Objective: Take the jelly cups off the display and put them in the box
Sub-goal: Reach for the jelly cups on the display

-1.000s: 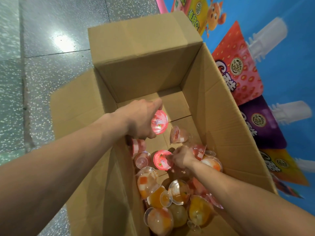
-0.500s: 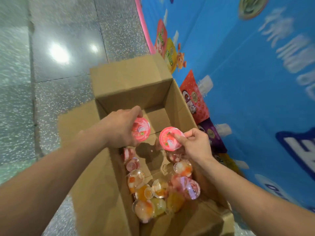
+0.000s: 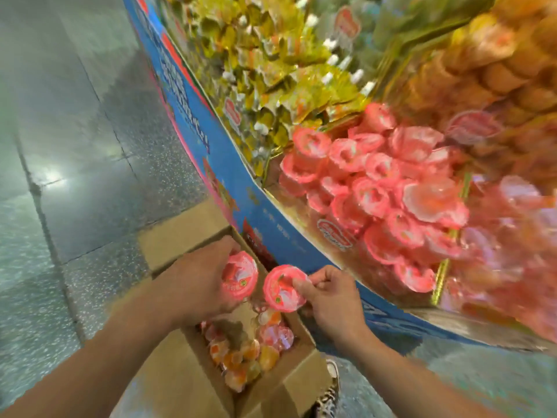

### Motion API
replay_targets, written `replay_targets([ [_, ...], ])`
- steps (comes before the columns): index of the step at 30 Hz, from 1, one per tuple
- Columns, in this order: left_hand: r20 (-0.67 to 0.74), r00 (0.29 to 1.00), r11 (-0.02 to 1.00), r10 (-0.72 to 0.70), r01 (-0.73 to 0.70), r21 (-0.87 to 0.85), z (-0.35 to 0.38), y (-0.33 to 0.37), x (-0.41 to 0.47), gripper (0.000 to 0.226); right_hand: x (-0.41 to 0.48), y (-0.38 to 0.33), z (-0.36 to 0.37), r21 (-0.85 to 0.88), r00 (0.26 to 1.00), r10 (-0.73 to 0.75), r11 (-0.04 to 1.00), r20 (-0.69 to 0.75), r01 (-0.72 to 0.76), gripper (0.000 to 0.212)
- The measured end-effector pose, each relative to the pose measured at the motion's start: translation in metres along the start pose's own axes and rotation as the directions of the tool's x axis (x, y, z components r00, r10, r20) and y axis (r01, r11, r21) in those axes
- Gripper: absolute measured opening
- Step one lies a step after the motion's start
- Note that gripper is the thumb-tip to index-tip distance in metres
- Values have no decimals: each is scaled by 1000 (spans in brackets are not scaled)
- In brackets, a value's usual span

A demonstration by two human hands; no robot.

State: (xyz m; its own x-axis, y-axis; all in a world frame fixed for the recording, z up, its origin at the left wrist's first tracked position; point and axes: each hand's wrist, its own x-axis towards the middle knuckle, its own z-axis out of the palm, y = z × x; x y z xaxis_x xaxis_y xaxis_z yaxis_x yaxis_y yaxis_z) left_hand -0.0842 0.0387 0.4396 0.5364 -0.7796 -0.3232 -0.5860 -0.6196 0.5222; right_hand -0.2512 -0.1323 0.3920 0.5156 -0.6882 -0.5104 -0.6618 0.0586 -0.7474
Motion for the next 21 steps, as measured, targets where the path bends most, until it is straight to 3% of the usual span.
replay_targets([
  [10, 6, 980, 980, 198, -198, 9, -94, 119, 24, 62, -44, -85, -127, 165, 989, -22, 985, -143, 46, 32],
  [15, 9, 958, 958, 288, -288, 6, -109, 165, 41, 57, -44, -112, -181, 244, 983, 6, 969, -183, 39, 32],
  [21, -24, 954, 955, 298, -297, 15, -107, 195, 63, 57, -20, -114, -226, 243, 972, 41, 970, -230, 17, 34],
])
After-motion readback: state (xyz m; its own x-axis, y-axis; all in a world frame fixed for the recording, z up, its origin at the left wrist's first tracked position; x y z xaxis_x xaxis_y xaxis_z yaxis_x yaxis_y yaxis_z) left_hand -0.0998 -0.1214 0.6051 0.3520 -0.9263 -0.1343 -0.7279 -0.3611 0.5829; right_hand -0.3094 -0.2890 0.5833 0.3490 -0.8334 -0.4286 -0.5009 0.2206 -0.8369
